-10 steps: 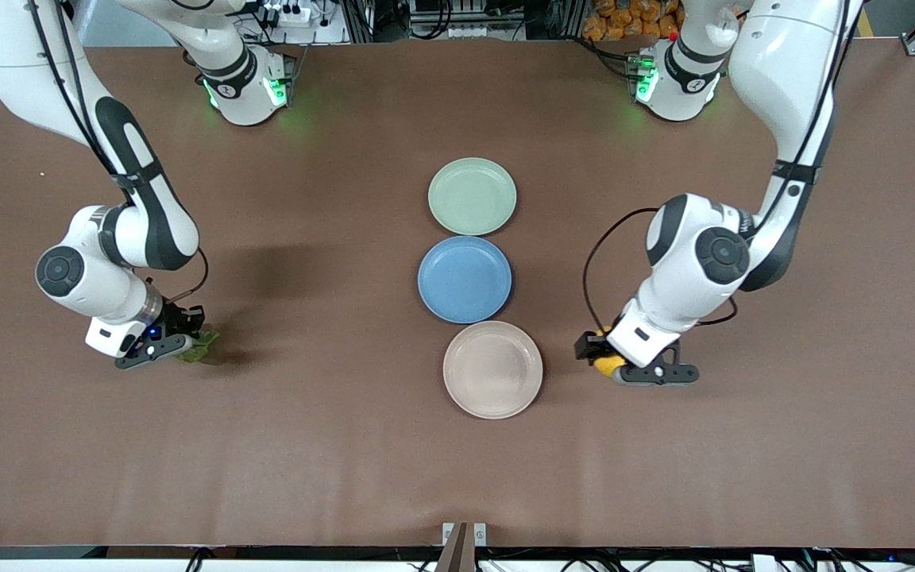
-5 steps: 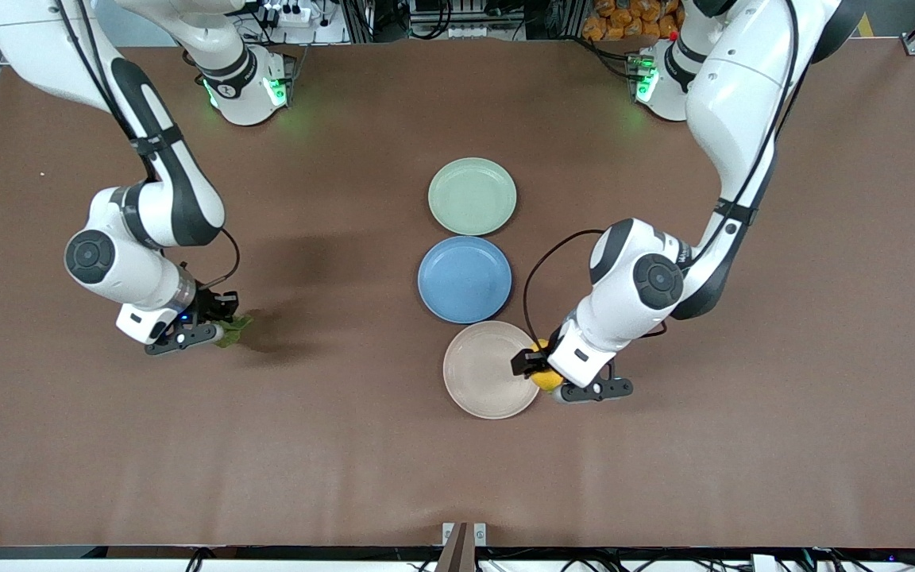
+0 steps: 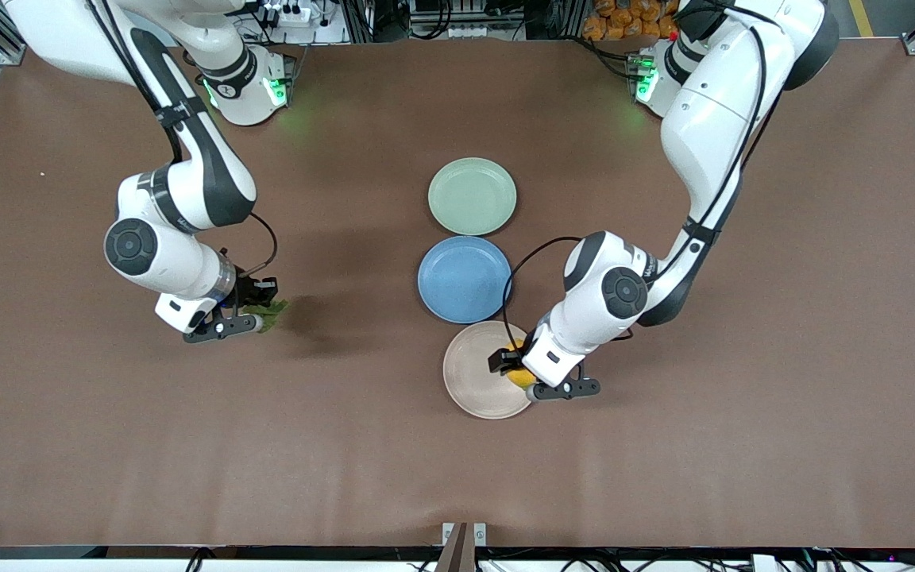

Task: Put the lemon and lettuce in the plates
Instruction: 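Lift the lemon toward the cream plate while the right gripper lifts the lettuce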

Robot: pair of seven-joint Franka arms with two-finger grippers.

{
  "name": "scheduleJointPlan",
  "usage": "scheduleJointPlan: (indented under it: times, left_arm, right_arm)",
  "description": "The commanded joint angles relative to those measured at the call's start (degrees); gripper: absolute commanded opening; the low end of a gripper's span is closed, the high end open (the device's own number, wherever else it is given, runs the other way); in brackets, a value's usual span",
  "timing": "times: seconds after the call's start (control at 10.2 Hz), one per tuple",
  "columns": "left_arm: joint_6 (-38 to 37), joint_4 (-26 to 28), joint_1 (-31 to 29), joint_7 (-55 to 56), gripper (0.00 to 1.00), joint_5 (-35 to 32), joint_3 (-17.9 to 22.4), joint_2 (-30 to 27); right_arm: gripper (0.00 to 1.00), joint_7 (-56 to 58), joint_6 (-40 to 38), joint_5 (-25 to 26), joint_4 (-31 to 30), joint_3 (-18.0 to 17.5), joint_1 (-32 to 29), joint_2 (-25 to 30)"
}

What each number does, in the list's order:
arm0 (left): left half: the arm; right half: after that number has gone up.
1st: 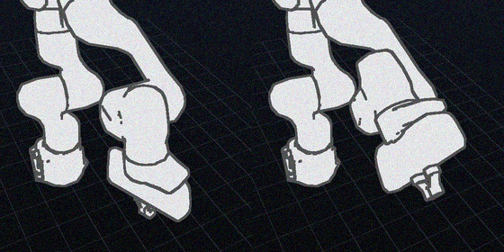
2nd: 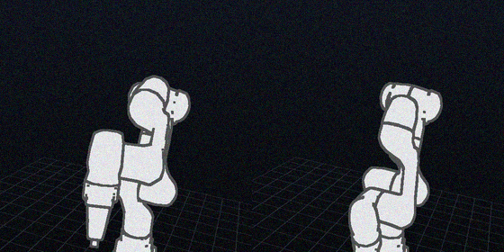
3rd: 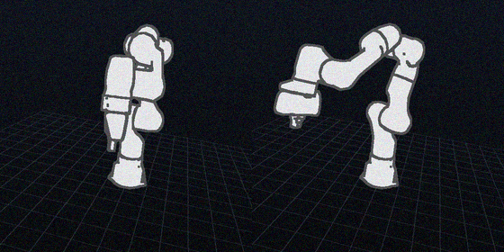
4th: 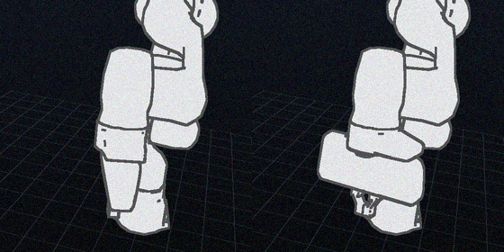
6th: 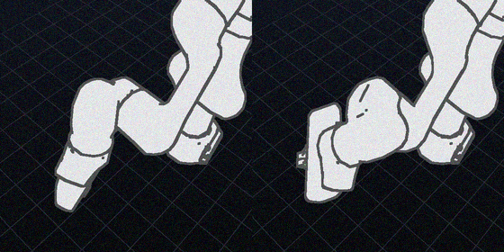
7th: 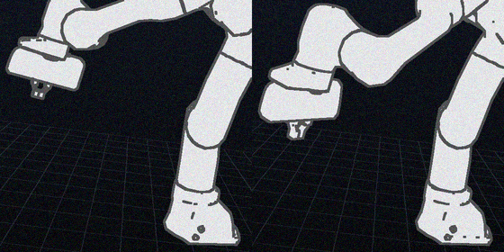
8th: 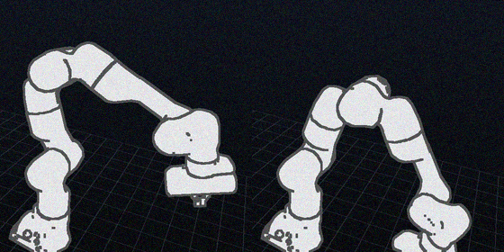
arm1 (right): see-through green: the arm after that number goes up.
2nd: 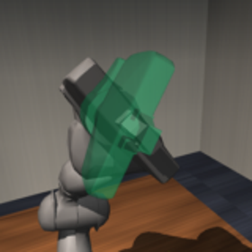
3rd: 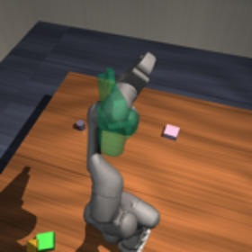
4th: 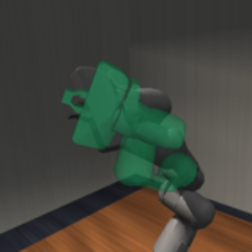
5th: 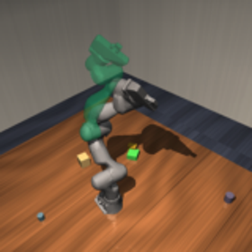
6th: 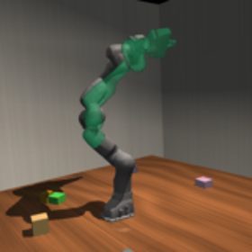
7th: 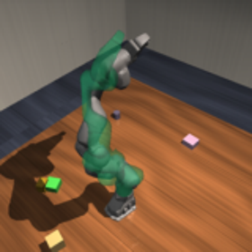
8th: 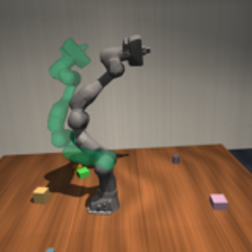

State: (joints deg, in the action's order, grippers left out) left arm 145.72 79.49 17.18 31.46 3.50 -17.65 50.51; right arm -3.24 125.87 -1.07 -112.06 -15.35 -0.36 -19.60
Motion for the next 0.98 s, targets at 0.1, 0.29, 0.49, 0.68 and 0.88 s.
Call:
scheduleJointPlan:
  times: [0.1, 0.29, 0.49, 0.68, 0.88]
  left_arm:
    - [3.4, -1.6, 1.3, 1.0, 0.35, 1.2, 0.1, 2.8]
    - [3.5, -1.6, 1.3, 0.9, 0.37, 1.1, 0.1, 3.4]
    - [3.5, -1.4, 1.2, 0.4, 0.6, 0.9, 0.1, 3.6]
    - [3.5, -1.2, 1.2, 0.0, 0.9, 0.5, 0.2, 3.5]
    - [3.5, -1.2, 1.0, 0.0, 0.95, -1.0, 0.2, 3.5]
  right_arm:
    - [0.0, -8.3, -6.3, -0.4, 3.7, -5.2, -0.5, 0.8]
    - [0.0, -14.9, -7.9, -0.5, 4.8, -9.2, -0.4, 0.7]
    - [0.0, -22.4, -7.9, -0.5, 5.3, -12.8, 0.2, 0.5]
    - [0.0, -29.8, -7.5, -0.5, 5.5, -13.2, 4.6, 0.4]
    - [0.0, -37.9, -7.1, -0.4, 5.9, -13.1, 9.1, 0.1]
